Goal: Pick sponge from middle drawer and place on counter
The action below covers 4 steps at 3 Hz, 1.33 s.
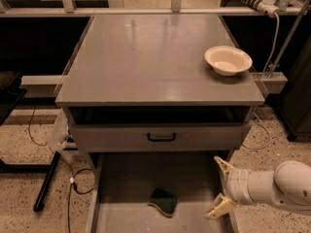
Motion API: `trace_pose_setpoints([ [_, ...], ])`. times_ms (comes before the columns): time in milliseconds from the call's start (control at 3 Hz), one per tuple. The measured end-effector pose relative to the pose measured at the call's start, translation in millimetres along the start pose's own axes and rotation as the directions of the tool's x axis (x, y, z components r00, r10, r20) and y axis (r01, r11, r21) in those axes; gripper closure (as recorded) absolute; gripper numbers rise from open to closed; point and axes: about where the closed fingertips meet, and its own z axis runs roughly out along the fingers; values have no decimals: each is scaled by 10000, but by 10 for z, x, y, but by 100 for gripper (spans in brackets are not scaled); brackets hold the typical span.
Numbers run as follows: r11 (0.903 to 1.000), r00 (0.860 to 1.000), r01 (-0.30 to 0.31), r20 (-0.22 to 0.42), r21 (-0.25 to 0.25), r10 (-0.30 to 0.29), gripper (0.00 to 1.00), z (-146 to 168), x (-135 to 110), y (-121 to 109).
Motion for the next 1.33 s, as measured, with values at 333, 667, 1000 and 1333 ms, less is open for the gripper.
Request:
trace_pose_setpoints([
  [333,10000,10000,-1,1,-1,1,0,1,0,1],
  [667,9997,9998,-181,67,-192,183,0,95,58,93],
  [1000,9963,9981,-587,176,-623,599,0,459,214,351],
  [1333,9938,9951,-797,518,-771,838,0,867,325,531],
])
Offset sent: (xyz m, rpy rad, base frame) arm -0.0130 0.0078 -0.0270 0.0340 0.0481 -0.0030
